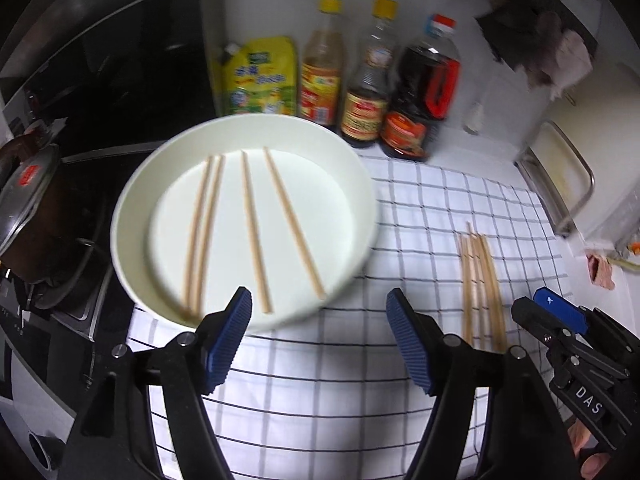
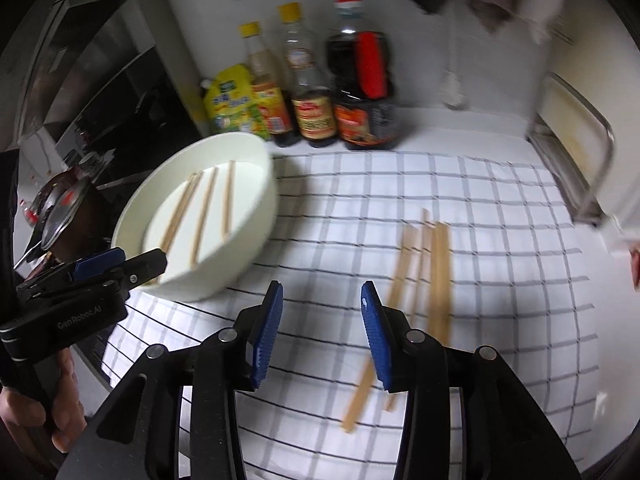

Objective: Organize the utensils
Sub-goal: 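Withdraw the left tool to the chopsticks while the right tool returns too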

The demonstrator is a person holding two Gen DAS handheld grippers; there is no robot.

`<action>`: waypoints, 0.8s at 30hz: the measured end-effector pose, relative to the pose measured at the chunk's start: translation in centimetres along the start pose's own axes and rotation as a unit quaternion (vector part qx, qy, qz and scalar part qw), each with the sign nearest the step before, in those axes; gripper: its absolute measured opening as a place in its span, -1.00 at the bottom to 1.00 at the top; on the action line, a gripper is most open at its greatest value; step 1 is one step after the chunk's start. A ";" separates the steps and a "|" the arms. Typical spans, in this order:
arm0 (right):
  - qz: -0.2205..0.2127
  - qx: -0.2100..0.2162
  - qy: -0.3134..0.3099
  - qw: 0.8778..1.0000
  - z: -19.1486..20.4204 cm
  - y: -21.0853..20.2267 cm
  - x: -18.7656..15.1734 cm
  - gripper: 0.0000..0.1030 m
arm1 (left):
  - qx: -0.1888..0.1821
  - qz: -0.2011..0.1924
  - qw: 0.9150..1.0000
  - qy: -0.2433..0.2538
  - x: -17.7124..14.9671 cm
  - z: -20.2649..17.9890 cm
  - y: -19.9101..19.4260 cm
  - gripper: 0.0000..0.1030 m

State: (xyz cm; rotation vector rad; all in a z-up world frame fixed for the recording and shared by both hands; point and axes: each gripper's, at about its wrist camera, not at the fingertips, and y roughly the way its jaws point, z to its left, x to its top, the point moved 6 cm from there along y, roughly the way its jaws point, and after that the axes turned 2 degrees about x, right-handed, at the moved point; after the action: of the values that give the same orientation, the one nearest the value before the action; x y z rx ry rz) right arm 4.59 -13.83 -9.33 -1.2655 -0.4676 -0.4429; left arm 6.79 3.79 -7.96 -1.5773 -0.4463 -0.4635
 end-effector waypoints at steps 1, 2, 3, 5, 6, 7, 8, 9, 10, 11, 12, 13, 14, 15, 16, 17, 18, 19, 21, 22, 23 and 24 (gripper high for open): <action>0.002 -0.005 0.007 1.000 -0.9 -0.1 -0.5 -0.21 | -0.005 0.003 1.000 0.005 -0.3 -0.8 0.2 0.33; 0.004 -0.009 0.013 1.000 -1.6 -0.2 -0.8 -0.20 | -0.008 0.005 1.000 0.008 -0.4 -1.4 0.3 0.33; 0.007 -0.015 0.020 1.000 -2.5 -0.2 -1.2 -0.20 | -0.012 0.007 1.000 0.012 -0.7 -2.0 0.5 0.35; 0.013 -0.025 0.031 0.999 -4.0 -0.2 -1.9 -0.20 | -0.020 0.010 1.000 0.020 -1.1 -3.3 0.7 0.38; 0.015 -0.029 0.036 0.999 -4.8 -0.2 -2.4 -0.20 | -0.024 0.011 0.999 0.024 -1.3 -3.8 0.8 0.38; 0.017 -0.032 0.041 0.999 -5.4 -0.2 -2.7 -0.20 | -0.026 0.012 0.999 0.029 -1.4 -4.4 1.0 0.38; 0.019 -0.037 0.046 0.998 -6.3 -0.2 -3.2 -0.19 | -0.029 0.015 0.999 0.034 -1.7 -5.0 1.2 0.38; 0.022 -0.041 0.050 0.998 -6.9 -0.1 -3.6 -0.19 | -0.032 0.017 0.999 0.038 -1.9 -5.6 1.5 0.39; 0.024 -0.044 0.053 0.997 -7.5 0.0 -4.0 -0.19 | -0.035 0.021 0.998 0.043 -2.1 -6.2 1.9 0.39; 0.026 -0.047 0.055 0.997 -8.0 0.1 -4.4 -0.19 | -0.038 0.025 0.998 0.046 -2.4 -6.7 2.2 0.39; 0.028 -0.051 0.057 0.997 -8.5 0.2 -4.7 -0.19 | -0.040 0.027 0.998 0.049 -2.4 -7.1 2.5 0.39; 0.030 -0.053 0.058 0.996 -8.9 0.4 -4.9 -0.19 | -0.044 0.031 0.997 0.052 -2.7 -7.7 2.9 0.39; 0.031 -0.056 0.060 0.996 -9.5 0.7 -5.3 -0.19 | -0.046 0.033 0.997 0.055 -2.9 -8.1 3.2 0.39; 0.032 -0.057 0.061 0.996 -9.9 0.9 -5.5 -0.19 | -0.047 0.034 0.997 0.057 -3.1 -8.4 3.5 0.39; 0.033 -0.061 0.062 0.996 -10.3 1.2 -5.8 -0.19 | -0.048 0.037 0.996 0.060 -3.4 -8.8 4.0 0.39; 0.037 -0.065 0.064 0.995 -10.9 1.6 -6.1 -0.19 | -0.048 0.040 0.996 0.063 -3.6 -9.1 4.3 0.39; 0.041 -0.067 0.067 0.995 -11.4 2.1 -6.4 -0.19 | -0.047 0.042 0.996 0.065 -3.8 -9.3 4.6 0.39; 0.043 -0.068 0.070 0.994 -11.9 2.4 -6.6 -0.19 | -0.046 0.045 0.996 0.068 -4.0 -9.6 5.0 0.39; 0.045 -0.069 0.073 0.994 -12.5 3.0 -6.8 -0.19 | -0.044 0.050 0.995 0.072 -4.5 -10.1 5.6 0.39; 0.046 -0.070 0.072 0.994 -12.7 3.3 -6.9 -0.19 | -0.043 0.052 0.995 0.073 -4.7 -10.2 6.0 0.39; 0.047 -0.071 0.071 0.994 -12.8 3.5 -6.9 -0.19 | -0.043 0.054 0.995 0.073 -4.8 -10.3 6.2 0.39; 0.048 -0.070 0.071 0.994 -13.0 3.8 -6.9 -0.19 | -0.043 0.056 0.995 0.073 -4.9 -10.5 6.5 0.39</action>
State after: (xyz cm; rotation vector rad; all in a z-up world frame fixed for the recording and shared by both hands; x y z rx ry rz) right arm 2.16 -25.06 -19.21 -1.3760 -0.2584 -0.4872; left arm 5.98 -7.03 -15.54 -1.6288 -0.2287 -0.5131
